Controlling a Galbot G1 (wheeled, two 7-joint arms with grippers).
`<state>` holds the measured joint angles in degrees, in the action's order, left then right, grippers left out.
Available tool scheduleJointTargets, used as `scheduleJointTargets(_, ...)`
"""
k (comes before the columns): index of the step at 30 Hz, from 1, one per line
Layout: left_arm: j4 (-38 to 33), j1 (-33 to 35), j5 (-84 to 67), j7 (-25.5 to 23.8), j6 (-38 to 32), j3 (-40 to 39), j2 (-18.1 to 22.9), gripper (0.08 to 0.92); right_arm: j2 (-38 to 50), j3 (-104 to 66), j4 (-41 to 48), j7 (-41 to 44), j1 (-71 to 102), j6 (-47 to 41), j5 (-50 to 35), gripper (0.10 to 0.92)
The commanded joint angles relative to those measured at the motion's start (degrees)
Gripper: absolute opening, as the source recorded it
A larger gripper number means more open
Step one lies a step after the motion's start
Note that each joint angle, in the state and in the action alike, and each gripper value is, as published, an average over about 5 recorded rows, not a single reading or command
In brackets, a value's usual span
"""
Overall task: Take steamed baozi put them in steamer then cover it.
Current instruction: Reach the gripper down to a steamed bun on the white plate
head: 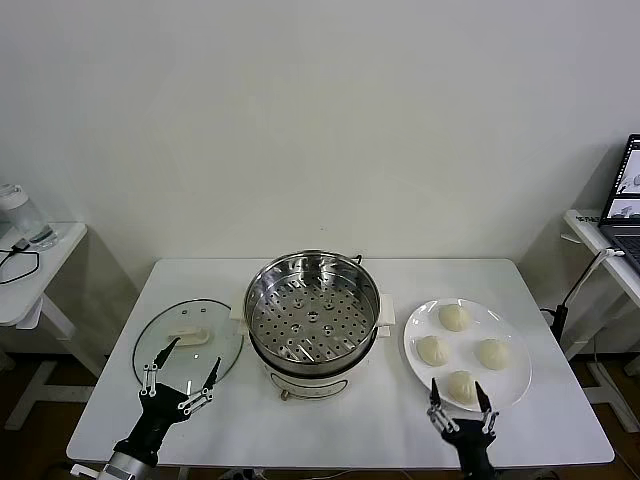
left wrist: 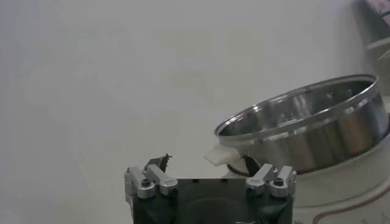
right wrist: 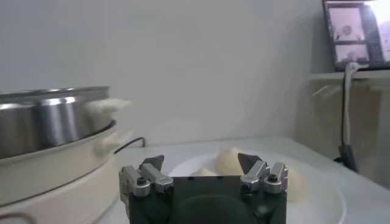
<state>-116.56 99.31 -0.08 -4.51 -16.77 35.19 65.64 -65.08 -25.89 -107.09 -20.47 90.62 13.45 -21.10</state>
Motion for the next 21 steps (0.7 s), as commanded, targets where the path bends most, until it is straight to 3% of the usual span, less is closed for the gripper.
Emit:
scheduleJointTargets(1, -0.70, 0.08, -0.07, 0.04, -0.31, -0.50, -0.01, 0.823, 10.37, -0.70, 6.45, -4.31, -21.24, -12.14, -12.03, 0.823)
scheduleJointTargets(6, -0.59, -0.30, -0.06, -0.01, -0.39, -0.43, -0.14, 0.823, 18.58, 8.17, 14.81, -0.87, -37.12, -15.47, -22.71, 0.823)
scheduleJointTargets(10, 0.81, -1.49, -0.12, -0.04, -0.23, -0.71, -0.09, 0.823, 24.21, 18.03, 22.43, 6.65, -49.72, -16.61, -27.88, 0.823)
scheduleJointTargets(15, 0.32, -1.81, -0.24, -0.01, -0.02, -0.83, 0.01, 0.823, 30.79, 29.21, 30.74, 29.13, -60.74, -20.24, -27.88, 0.823)
scheduleJointTargets(21, 1.26, -2.70, -0.25, 0.07, 0.21, -1.21, 0.33, 0.823, 34.69, 39.38, 39.52, 63.70, -72.77, -26.36, -12.79, 0.823)
